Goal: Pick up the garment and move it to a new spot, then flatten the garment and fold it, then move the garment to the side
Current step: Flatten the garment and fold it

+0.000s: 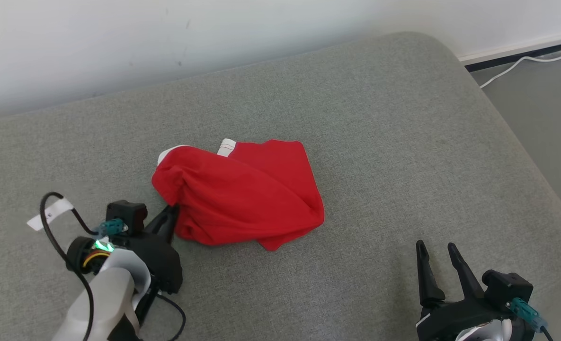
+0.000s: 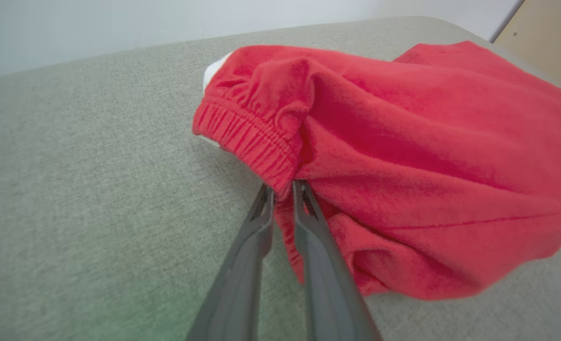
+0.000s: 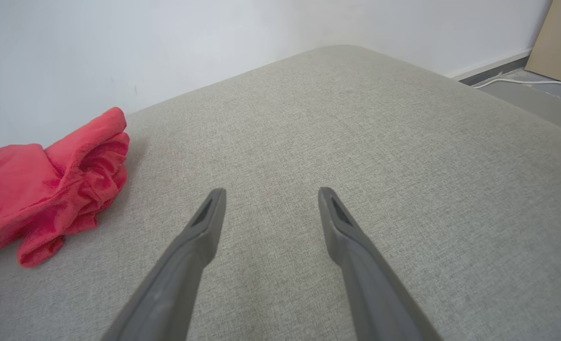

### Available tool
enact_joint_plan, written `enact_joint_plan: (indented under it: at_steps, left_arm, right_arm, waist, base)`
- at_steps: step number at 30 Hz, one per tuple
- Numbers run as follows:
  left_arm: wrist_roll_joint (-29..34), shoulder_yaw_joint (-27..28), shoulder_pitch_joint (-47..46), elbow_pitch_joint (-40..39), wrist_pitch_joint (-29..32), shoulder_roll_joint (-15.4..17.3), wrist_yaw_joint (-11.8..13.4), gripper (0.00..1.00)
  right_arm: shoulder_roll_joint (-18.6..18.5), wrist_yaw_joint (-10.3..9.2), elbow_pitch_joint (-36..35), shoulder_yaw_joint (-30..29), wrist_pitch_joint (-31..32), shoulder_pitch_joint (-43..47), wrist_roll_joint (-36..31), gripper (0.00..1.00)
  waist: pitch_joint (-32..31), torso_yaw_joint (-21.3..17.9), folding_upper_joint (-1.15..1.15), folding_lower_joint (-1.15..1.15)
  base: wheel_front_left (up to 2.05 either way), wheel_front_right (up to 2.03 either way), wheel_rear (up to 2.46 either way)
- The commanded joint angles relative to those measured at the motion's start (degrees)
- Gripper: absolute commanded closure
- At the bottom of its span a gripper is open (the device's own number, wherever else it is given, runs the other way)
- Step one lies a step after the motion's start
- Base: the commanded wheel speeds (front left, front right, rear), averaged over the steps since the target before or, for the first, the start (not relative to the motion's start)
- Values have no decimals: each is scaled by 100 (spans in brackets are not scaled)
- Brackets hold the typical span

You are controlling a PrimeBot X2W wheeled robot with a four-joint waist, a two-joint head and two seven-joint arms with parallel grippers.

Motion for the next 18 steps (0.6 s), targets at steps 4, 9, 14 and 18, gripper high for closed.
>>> enact_joint_plan:
  at_steps: [4,9,14,18]
  left_arm:
    - [-83,-109,-67,78,-90,86,7,100]
    - [-97,-120,-16,-11,-150,59,8,100]
    - [12,-32,218,-623,-150,-8,122,100]
    - [126,-1,494,-1239,-148,-24,229,100]
  right_arm:
    - [8,0,23,-61,-39,-13,-2,0]
    - [31,0,40,-127,-43,91,-46,0]
    - [22,0,76,-153,-41,174,-38,0]
    - [31,0,94,-155,-42,265,-49,0]
  waist:
    - [-21,28,0,-1]
    - [-136,225,0,-1]
    - [-321,566,0,-1]
    - [-480,869,0,-1]
  base:
    - [0,0,0]
    - [0,0,0]
    - [0,0,0]
    - [0,0,0]
